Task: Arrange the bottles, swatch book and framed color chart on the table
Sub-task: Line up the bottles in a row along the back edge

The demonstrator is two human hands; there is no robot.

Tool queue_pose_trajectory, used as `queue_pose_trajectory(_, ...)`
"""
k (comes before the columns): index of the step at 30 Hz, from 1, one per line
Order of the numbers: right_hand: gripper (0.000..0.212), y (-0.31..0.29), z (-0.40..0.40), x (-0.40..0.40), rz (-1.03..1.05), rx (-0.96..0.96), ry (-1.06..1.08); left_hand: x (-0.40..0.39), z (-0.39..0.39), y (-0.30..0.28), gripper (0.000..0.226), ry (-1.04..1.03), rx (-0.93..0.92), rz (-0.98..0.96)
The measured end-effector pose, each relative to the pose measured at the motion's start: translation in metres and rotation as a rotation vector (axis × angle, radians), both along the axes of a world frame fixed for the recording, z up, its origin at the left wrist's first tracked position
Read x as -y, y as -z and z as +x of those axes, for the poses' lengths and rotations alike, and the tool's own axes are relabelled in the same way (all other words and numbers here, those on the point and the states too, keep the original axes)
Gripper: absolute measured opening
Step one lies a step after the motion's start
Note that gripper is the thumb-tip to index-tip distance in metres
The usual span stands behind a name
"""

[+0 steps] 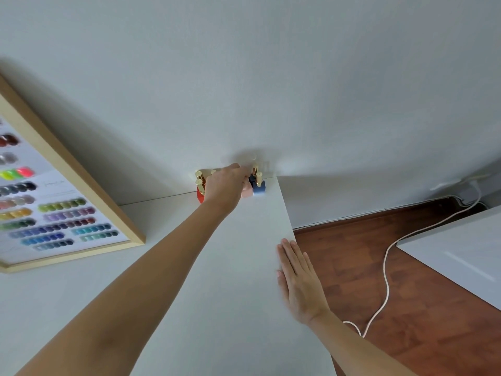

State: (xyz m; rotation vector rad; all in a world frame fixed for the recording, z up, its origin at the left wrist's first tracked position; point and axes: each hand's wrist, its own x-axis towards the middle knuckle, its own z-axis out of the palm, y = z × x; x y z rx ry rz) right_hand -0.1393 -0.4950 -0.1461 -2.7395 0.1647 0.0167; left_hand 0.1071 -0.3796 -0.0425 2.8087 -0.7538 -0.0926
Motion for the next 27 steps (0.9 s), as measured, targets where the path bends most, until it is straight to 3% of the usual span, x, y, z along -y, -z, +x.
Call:
queue_pose_trajectory(13,0.053,-0.009,0.001,-0.002,-0.023,-0.027,-0.008,-0.013,-0.04,-0.012,0.042,-0.011,0.047,-0.138)
queue_pose_trajectory(18,0.056,-0.021,0.0,-0.004,-0.081,-0.095,0.008,-0.053,-0.091,-0.018,0.038,-0.033,-0.093,-0.134)
queue_pose_trajectory(22,0.077,-0.041,0.008,-0.016,-0.163,-0.17,-0.006,-0.108,-0.12,-0.027,0.042,-0.082,-0.154,-0.144)
queue_pose_trajectory(26,0.095,-0.064,0.026,-0.044,-0.221,-0.127,-0.13,-0.171,-0.143,-0.045,0.043,-0.194,-0.157,-0.186)
queue_pose_trajectory(27,0.09,-0.073,0.032,-0.056,-0.213,-0.122,-0.162,-0.187,-0.148,-0.05,0.044,-0.218,-0.145,-0.196)
